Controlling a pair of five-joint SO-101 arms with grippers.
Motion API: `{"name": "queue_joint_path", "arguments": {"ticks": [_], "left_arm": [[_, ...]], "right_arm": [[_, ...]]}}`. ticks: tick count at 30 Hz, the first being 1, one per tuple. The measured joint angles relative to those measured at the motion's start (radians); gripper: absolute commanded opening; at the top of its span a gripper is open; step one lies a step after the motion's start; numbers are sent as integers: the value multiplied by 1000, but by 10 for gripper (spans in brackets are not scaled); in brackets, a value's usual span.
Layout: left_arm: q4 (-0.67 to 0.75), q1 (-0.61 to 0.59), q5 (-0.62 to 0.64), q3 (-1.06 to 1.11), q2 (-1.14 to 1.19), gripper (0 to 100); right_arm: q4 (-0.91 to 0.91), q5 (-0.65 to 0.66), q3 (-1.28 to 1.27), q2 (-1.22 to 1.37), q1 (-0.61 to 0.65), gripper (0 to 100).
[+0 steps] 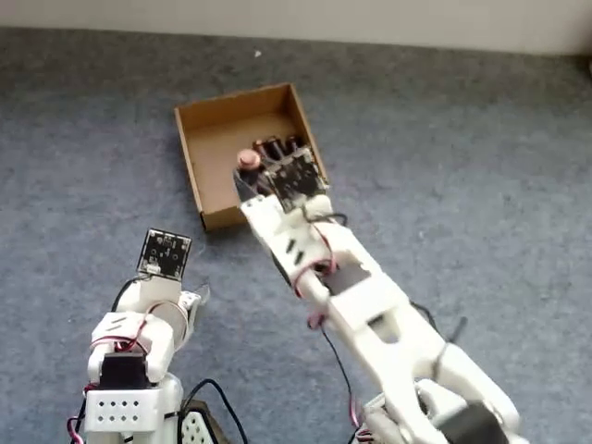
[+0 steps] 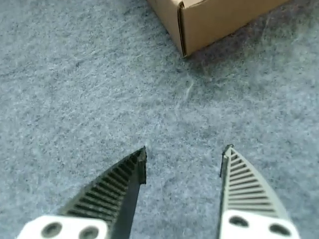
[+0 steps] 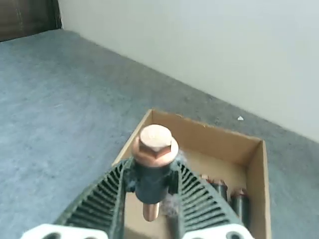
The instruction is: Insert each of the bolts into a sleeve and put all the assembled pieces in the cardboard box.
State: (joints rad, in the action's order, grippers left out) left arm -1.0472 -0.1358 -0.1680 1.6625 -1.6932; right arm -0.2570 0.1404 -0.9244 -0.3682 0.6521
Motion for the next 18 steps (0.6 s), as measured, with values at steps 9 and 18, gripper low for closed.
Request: {"name": "queue_joint_path", "arguments": {"ticks": [9,18], "left_arm": [[20,0,0,5,3,255],[21,0,0,5,3,255]], "right_arm": [[-152,3,255,491,0,9],[-8,-3,318,585,21,153]]}}
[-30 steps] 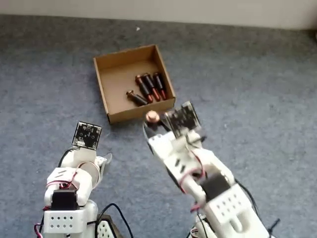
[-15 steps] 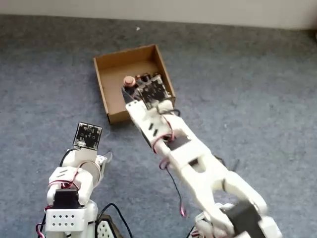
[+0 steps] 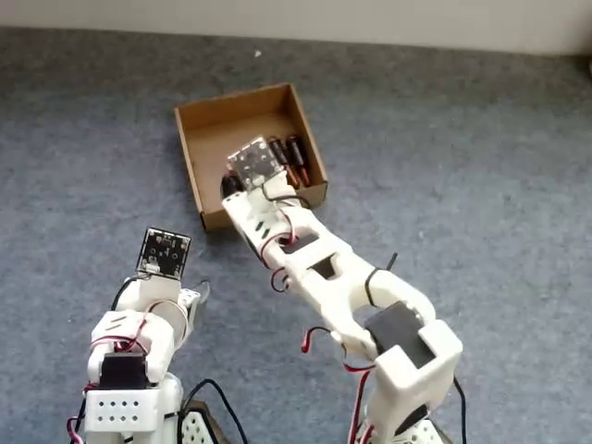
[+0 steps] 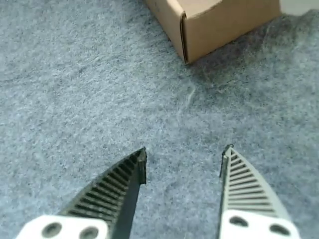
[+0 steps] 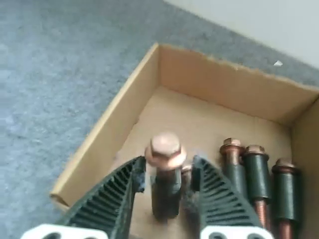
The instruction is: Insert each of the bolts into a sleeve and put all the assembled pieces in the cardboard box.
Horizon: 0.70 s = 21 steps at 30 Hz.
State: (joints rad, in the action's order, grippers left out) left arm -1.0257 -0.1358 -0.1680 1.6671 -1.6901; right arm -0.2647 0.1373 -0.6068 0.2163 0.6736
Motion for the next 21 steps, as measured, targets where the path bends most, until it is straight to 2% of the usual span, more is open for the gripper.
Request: {"name": "queue_joint_path", "arguments": {"ticks": [3,7,16,21], "left_arm": [[0,0,0,0,0,255],[0,0,0,0,0,255],[0,0,0,0,0,255],[0,0,0,0,0,255]], "right_arm": [[87,-5,2,-48,3,114],[190,-8,2,-192,9,2],[344,-8,-302,-585,12,5],[344,-8,-529,-819,-63,5]]}}
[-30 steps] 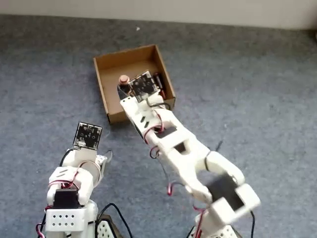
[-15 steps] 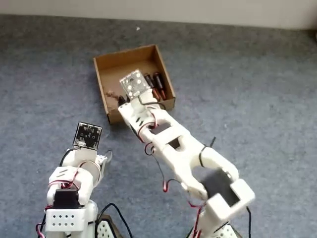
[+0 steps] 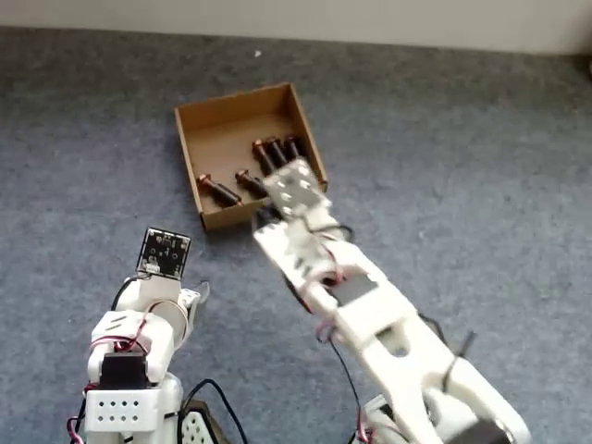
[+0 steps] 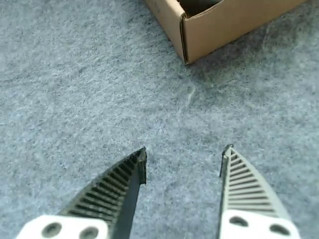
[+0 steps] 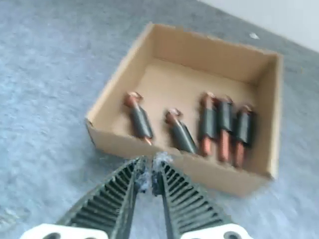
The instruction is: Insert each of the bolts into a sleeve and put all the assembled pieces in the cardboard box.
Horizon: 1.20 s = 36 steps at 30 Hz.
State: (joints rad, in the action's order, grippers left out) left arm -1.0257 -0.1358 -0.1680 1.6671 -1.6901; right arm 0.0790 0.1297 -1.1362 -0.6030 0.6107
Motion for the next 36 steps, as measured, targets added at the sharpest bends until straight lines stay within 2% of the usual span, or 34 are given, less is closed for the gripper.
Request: {"name": "queue_joint_path", "arguments": {"ticks": [12,19,32,36], "left_arm": [[0,0,0,0,0,255],[0,0,0,0,0,255],[0,3,0,0,0,255],[0,69,0,6,0,255]], "right_arm": [[0,0,-463,-549,-269,5],[32,-2,-534,-881,-321,5],[628,-2,-534,-1188,-353,5],[802,-2,-534,-1214,-353,5]]}}
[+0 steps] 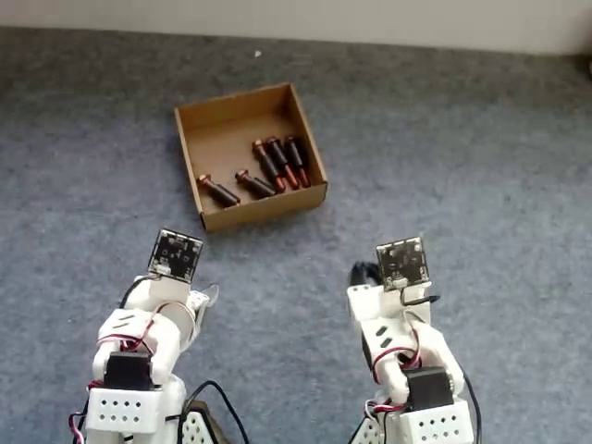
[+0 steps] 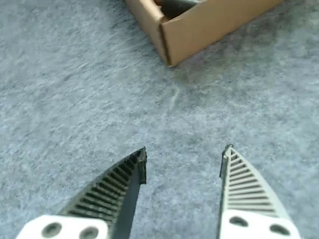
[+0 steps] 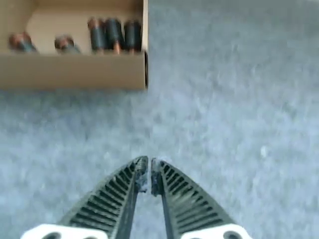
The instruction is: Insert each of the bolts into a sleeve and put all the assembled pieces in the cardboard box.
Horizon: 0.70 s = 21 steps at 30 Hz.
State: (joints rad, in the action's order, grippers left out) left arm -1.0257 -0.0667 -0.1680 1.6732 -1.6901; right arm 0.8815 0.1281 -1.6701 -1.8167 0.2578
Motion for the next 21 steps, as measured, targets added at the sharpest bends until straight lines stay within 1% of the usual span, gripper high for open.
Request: {"name": "queue_joint_path", "arguments": {"ticks": [13,21], "left_arm": [[0,14,0,0,0,255],[0,14,0,0,0,255]], "right_arm": [[342,0,0,-3,2,5],[362,0,0,-3,2,5]]}}
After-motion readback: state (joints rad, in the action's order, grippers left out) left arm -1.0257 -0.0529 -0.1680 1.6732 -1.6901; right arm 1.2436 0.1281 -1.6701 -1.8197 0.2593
